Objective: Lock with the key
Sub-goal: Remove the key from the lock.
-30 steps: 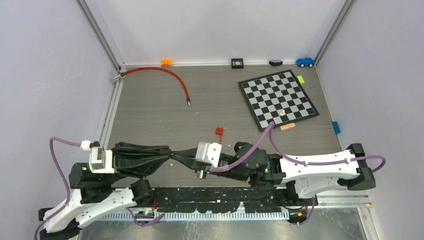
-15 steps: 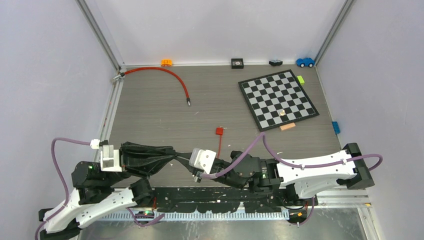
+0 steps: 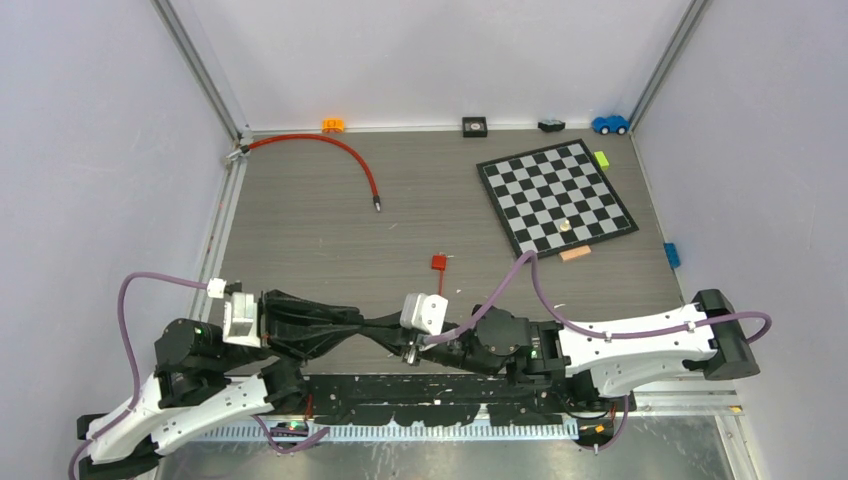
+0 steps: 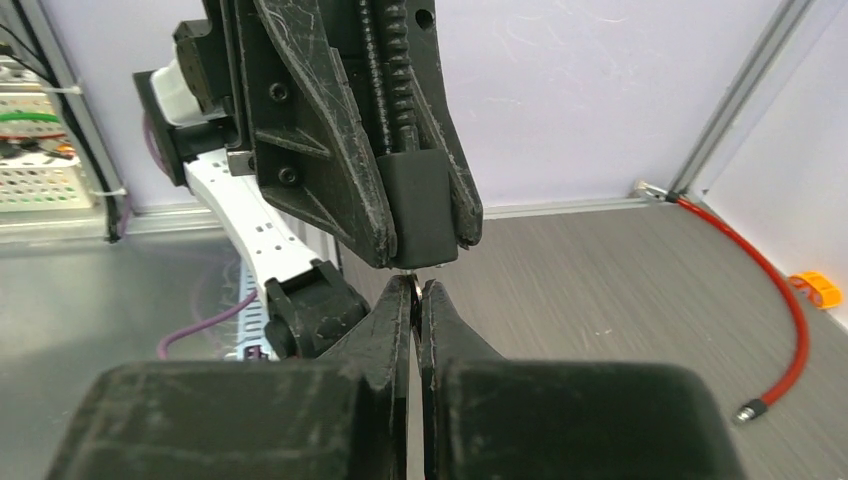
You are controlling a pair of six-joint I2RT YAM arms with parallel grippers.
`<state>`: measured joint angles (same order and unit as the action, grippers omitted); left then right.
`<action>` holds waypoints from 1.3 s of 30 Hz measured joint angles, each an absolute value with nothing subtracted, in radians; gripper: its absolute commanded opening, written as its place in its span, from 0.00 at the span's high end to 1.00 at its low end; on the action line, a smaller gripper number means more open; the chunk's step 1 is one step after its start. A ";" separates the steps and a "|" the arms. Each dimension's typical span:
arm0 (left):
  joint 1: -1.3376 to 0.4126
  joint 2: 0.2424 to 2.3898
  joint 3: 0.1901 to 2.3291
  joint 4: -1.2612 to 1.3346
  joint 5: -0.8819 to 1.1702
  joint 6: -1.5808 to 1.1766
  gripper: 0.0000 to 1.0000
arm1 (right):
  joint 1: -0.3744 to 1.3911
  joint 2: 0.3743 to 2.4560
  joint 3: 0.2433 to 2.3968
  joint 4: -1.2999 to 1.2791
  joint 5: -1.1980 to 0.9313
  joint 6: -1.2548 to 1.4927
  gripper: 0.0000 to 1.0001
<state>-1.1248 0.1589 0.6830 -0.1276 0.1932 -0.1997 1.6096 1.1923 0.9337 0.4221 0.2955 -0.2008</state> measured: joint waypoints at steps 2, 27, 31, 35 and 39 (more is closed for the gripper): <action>-1.126 0.160 0.683 -0.127 0.205 -0.202 1.00 | 1.600 1.184 0.925 0.422 0.260 -0.174 0.99; -1.135 0.177 0.683 -0.026 0.324 -0.252 1.00 | 1.520 1.089 0.839 0.420 -0.152 0.012 0.99; -1.127 0.152 0.708 0.080 0.252 -0.249 1.00 | 1.549 1.101 0.839 0.306 -0.270 0.037 0.99; -1.126 0.144 0.718 0.123 0.204 -0.233 1.00 | 1.550 1.118 0.830 0.248 -0.278 0.048 0.99; -1.126 0.144 0.722 0.089 0.109 -0.226 1.00 | 1.550 1.110 0.806 0.211 -0.131 0.054 0.99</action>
